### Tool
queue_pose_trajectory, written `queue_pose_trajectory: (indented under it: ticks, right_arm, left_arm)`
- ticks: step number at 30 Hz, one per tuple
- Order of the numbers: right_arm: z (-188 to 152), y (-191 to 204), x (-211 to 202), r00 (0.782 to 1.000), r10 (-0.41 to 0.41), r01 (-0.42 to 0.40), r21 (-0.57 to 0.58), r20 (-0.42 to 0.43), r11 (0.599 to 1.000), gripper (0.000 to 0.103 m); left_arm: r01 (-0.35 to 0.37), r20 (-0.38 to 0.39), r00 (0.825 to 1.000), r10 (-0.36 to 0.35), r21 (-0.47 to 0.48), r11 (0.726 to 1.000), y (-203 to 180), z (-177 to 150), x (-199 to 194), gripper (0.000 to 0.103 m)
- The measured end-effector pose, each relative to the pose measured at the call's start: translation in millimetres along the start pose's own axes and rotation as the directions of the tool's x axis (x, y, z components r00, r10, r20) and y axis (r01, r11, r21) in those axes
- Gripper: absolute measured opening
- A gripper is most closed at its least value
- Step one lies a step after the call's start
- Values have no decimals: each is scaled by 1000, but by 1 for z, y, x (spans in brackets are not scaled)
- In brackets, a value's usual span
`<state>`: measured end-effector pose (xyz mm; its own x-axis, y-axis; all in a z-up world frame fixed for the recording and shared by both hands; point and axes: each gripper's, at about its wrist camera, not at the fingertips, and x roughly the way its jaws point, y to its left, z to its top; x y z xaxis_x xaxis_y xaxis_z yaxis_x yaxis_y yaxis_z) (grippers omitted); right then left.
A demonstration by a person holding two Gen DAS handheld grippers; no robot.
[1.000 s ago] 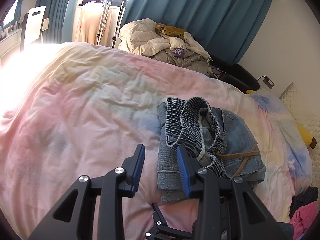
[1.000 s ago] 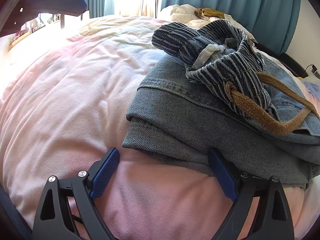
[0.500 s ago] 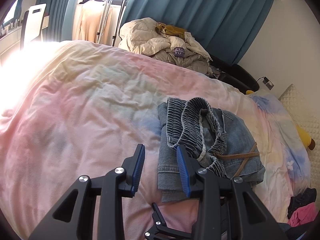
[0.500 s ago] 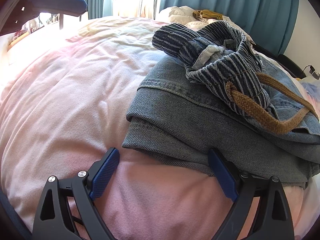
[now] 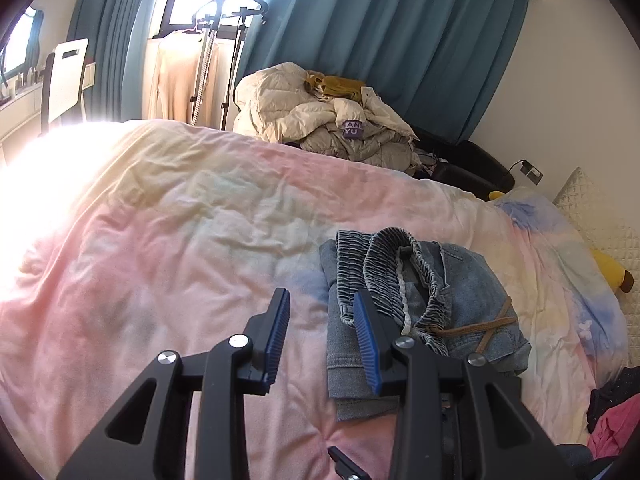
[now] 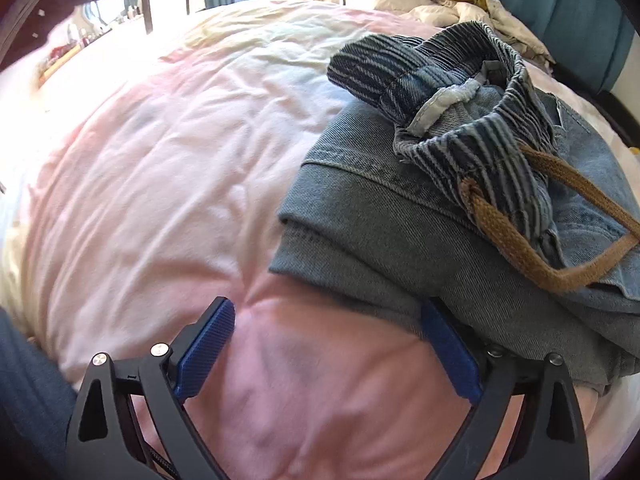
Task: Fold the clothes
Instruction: 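Grip the striped cuffs with the right tool while the left tool grips the jeans stack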
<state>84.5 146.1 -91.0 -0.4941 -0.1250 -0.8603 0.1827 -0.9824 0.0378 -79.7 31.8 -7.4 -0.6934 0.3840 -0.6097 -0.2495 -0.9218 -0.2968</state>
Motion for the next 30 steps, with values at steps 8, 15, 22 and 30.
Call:
queue_pose_trajectory:
  ticks: [8, 15, 22, 30]
  right_arm:
    - [65, -50, -110, 912, -117, 51, 175, 393, 983, 93]
    - [168, -128, -30, 915, -113, 46, 179, 386, 983, 93]
    - [187, -155, 15, 918, -91, 19, 187, 386, 982, 92]
    - [215, -165, 73, 972, -12, -33, 185, 234, 982, 70]
  left_arm:
    - [51, -27, 998, -50, 51, 997, -2, 1, 19, 34]
    - [161, -90, 985, -147, 174, 971, -30, -4, 55, 34]
    - [212, -135, 973, -189, 179, 961, -33, -8, 86, 34]
    - [273, -202, 950, -240, 156, 949, -30, -17, 109, 34]
